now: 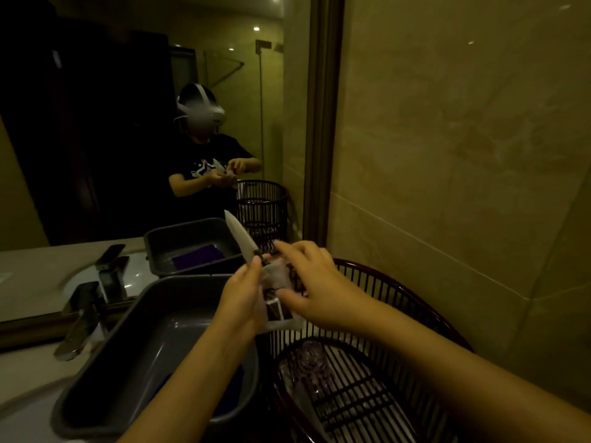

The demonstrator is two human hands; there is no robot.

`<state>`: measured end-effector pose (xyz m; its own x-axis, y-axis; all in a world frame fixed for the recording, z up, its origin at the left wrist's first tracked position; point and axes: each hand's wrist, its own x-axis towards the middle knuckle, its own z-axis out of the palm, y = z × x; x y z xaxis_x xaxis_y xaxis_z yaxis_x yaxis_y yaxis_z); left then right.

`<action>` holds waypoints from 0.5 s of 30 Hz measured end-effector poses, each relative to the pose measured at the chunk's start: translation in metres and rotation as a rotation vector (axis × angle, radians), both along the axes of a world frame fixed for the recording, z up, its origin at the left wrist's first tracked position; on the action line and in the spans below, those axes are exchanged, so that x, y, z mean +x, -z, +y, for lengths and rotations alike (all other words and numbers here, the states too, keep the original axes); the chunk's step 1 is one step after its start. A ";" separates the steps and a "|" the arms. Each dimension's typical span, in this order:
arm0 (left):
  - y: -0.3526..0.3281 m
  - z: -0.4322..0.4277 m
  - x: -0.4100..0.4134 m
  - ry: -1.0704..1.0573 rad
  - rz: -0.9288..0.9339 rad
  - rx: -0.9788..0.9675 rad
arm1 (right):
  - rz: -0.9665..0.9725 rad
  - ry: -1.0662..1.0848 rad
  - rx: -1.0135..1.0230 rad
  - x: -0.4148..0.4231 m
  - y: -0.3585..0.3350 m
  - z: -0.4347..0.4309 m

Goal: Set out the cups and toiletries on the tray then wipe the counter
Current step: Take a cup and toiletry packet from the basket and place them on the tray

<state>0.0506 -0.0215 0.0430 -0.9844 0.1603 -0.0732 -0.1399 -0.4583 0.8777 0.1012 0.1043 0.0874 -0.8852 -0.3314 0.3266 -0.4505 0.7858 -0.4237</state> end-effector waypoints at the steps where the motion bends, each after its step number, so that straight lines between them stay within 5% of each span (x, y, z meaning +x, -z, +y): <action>1: 0.002 -0.003 -0.003 -0.021 -0.034 0.010 | -0.026 -0.002 -0.028 -0.003 0.000 0.005; 8: 0.013 -0.016 -0.025 0.033 -0.118 0.080 | -0.460 0.098 0.200 -0.055 0.062 0.053; 15: 0.022 -0.006 -0.049 0.213 -0.194 0.378 | -0.781 0.257 0.264 -0.102 0.159 0.070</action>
<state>0.0016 -0.0274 0.0214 -0.9004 0.4083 -0.1503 -0.4107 -0.6838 0.6031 -0.0011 0.1741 -0.0713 -0.8818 -0.0696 -0.4665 0.0991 0.9396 -0.3275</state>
